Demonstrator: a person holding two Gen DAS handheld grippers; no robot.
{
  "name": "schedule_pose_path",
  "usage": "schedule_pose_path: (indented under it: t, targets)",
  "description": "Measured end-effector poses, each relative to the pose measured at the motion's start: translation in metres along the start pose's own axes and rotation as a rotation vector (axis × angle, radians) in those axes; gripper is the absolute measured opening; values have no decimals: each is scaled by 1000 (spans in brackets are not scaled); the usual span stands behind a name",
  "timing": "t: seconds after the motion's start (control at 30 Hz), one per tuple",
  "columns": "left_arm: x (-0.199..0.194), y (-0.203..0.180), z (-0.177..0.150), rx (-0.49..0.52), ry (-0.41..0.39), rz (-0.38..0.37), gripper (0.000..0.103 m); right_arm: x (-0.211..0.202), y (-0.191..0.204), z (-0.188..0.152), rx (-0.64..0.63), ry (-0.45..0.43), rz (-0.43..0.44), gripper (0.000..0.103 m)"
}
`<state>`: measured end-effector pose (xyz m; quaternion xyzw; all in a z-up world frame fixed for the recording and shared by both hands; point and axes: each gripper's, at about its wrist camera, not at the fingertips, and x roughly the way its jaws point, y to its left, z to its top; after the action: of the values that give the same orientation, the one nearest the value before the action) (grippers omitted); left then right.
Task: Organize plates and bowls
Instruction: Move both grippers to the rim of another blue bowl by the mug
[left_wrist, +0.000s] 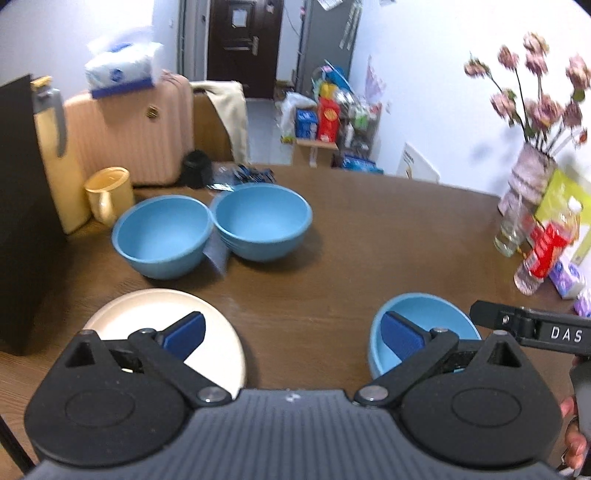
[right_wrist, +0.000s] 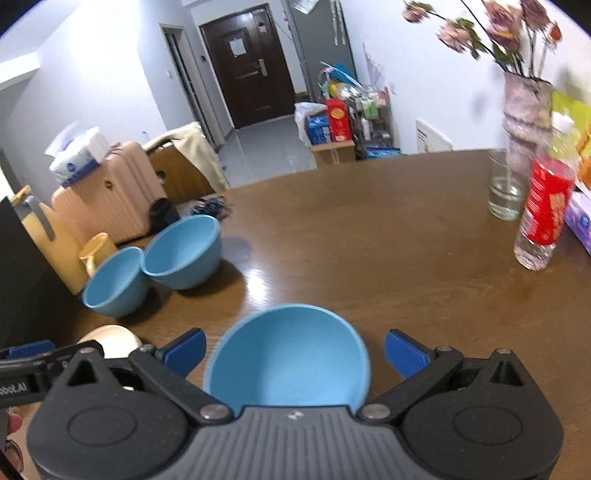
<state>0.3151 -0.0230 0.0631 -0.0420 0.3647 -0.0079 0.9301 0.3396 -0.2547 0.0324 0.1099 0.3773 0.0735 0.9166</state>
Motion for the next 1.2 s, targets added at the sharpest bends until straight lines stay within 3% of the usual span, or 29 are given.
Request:
schedule_pose_path:
  t: [0.2, 0.5, 0.8, 1.2]
  targets:
    - [-18, 50, 12, -68, -52, 27, 103, 6, 49, 7, -35, -12, 48, 103]
    - [-19, 130, 26, -159, -67, 83, 103, 33, 124, 12, -75, -7, 110, 103]
    - [12, 181, 38, -184, -33, 124, 103, 81, 174, 15, -44, 20, 159, 103]
    - [83, 223, 66, -185, 15, 147, 103, 173, 207, 22, 24, 70, 163, 103]
